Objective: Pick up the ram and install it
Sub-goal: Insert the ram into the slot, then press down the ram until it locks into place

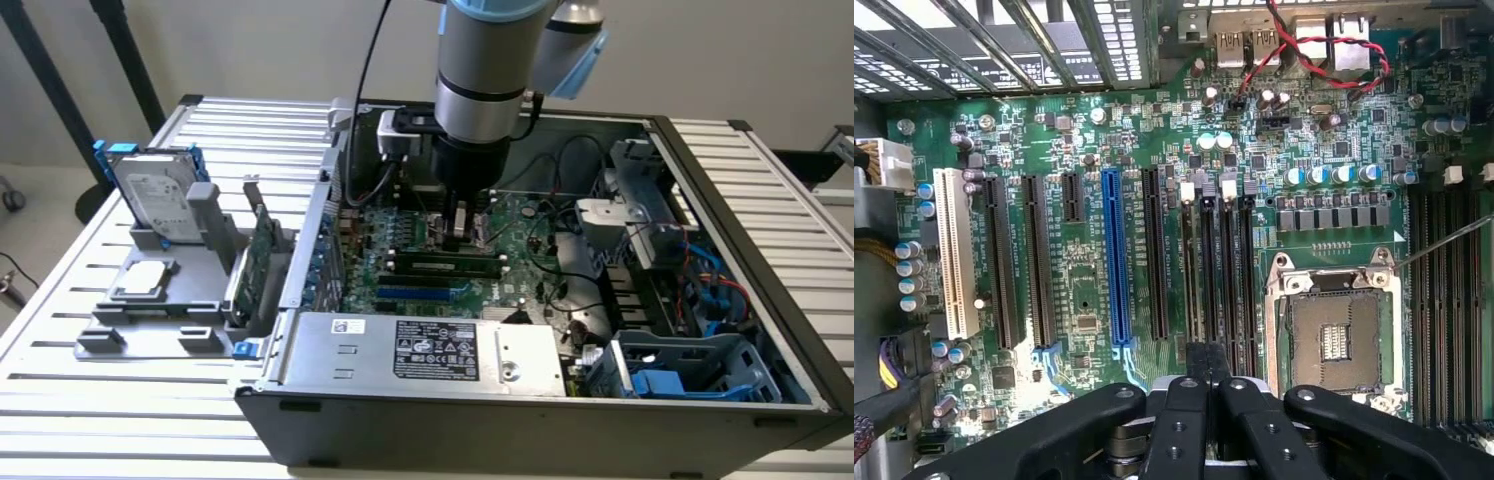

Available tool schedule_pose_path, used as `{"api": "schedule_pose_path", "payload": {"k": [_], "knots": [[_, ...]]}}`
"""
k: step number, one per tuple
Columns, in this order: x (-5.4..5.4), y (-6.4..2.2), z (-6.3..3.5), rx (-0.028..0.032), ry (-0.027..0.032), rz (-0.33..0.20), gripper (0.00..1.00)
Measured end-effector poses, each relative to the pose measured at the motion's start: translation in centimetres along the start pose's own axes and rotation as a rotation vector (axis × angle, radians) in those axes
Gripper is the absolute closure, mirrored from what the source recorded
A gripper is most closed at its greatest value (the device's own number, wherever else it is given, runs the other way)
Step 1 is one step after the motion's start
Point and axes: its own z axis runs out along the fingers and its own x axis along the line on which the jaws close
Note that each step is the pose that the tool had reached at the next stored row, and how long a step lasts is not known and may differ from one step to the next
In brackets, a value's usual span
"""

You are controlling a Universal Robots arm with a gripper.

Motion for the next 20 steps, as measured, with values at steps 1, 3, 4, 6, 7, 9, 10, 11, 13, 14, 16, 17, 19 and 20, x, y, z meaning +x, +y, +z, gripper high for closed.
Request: {"api": "schedule_pose_path", "payload": {"k": [1, 3, 4, 6, 7, 9, 10, 11, 13, 14, 16, 17, 19, 20], "knots": [[0.00, 0.00, 0.00, 0.0000, 0.0001, 0.000, 0.89], [0.00, 0.00, -0.01, -0.0001, 0.0002, 0.000, 0.89], [0.00, 0.00, -0.01, -0.0001, 0.0002, 0.000, 0.89], [0.00, 0.00, -0.01, -0.0001, 0.0002, 0.000, 0.89], [0.00, 0.00, -0.01, -0.0001, 0.0002, 0.000, 0.89], [0.00, 0.00, -0.01, -0.0001, 0.0002, 0.000, 0.89], [0.00, 0.00, -0.01, -0.0001, 0.0002, 0.000, 0.89], [0.00, 0.00, -0.01, -0.0001, 0.0002, 0.000, 0.89], [0.00, 0.00, -0.01, -0.0001, 0.0002, 0.000, 0.89], [0.00, 0.00, 0.00, 0.0005, 0.0003, 0.000, 0.89], [0.02, 0.11, 0.17, 0.0062, -0.0002, 0.000, 0.89], [0.03, 0.14, 0.32, 0.0090, -0.0005, 0.000, 0.89], [0.04, 0.19, 0.57, 0.0119, -0.0008, -0.001, 0.89], [0.04, 0.21, 0.68, 0.0128, -0.0010, -0.002, 0.89]]}}
